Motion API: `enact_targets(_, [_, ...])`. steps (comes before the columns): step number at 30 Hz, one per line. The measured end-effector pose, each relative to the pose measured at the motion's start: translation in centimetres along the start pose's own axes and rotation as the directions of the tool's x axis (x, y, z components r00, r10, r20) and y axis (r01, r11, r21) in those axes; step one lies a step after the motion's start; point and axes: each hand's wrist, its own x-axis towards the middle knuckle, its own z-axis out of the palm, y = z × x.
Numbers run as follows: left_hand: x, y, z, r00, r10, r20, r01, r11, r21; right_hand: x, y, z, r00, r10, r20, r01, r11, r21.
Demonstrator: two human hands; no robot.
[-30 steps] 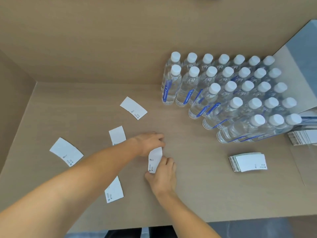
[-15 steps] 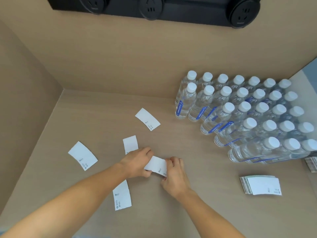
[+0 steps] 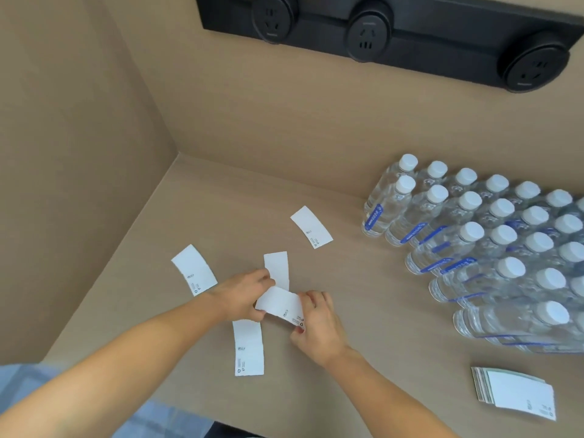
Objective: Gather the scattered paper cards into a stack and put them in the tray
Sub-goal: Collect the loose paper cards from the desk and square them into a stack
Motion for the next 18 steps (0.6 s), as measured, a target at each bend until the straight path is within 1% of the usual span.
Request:
enact_targets(3, [-1.4,-1.7,0.0,1.0,0.002,0.027,-0.002,1.0,0.017,-0.7,-2.3,0.9,1.0,0.0,-0.004,0.0,1.0,0.014])
enact_targets(5, [-2.1,-2.4,-0.2,0.998,0.025,0.063,-0.029,0.997,0.066,-1.5,-4.2,1.9,0.999,0.05,-0.001,-0.05,0.997,0.052])
enact_targets(8, [-2.6,-2.5,-0.7,0.987,0.093,0.128,-0.116,0.975,0.191,-2.9,-6.7,3.3,0.987,0.158,0.022,-0.159,0.982,0.099])
enact_targets(11, [-2.8,-2.2,-1.1,0.966,0.165,0.198,-0.22,0.928,0.302,-4.0,-8.2,4.4,0.972,0.233,0.035,-0.235,0.962,0.135])
enact_targets(15, [-2.6,-1.7,-1.1,0.929,0.242,0.279,-0.331,0.881,0.339,-5.0,-9.6,6.2,0.932,0.357,0.054,-0.36,0.911,0.203])
enact_targets(18, [-2.3,-1.6,-0.5,0.905,0.281,0.32,-0.394,0.837,0.38,-5.2,-10.5,7.5,0.89,0.449,0.077,-0.454,0.864,0.216])
